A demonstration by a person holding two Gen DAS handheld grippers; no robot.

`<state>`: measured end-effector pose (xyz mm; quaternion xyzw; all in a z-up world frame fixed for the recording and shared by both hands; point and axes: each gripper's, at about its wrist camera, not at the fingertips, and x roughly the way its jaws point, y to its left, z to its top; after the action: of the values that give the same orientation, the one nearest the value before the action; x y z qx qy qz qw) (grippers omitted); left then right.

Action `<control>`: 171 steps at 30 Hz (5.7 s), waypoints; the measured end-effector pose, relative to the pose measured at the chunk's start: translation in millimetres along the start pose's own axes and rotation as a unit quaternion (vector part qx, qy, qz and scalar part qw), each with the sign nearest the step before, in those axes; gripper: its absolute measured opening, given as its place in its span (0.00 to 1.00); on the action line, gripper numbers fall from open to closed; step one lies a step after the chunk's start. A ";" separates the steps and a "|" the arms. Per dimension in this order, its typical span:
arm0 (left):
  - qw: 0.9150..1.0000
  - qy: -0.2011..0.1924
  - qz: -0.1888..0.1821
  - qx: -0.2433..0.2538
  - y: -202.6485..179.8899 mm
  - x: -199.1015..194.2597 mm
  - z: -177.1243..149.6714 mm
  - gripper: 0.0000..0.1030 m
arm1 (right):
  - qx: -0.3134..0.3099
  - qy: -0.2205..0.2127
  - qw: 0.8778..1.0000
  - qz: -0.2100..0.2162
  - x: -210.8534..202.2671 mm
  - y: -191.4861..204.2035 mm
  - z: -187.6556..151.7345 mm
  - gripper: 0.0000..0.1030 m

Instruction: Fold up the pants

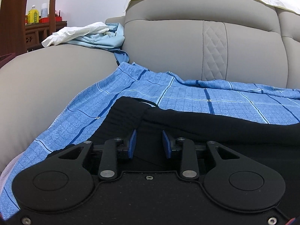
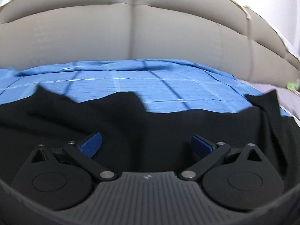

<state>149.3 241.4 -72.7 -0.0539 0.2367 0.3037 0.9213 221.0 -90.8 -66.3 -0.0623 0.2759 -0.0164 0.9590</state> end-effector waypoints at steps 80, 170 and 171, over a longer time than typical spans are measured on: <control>0.994 0.054 0.012 -0.091 20.6 -25.5 16.7 0.49 | 0.046 -0.020 0.986 -0.160 7.6 -127.4 -7.4 0.84; 0.996 0.045 -0.058 0.050 -94.3 46.4 28.4 0.42 | 0.144 0.001 0.986 -0.082 85.8 -287.4 -15.1 0.99; 0.996 0.045 -0.058 0.049 -93.8 46.7 28.3 0.43 | 0.159 0.003 0.983 -0.087 89.4 -297.2 -14.4 0.99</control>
<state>248.5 197.3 -73.8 -0.0360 0.2886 0.2356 0.9273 290.0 -393.1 -87.3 0.0674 0.2660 -0.1432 0.9509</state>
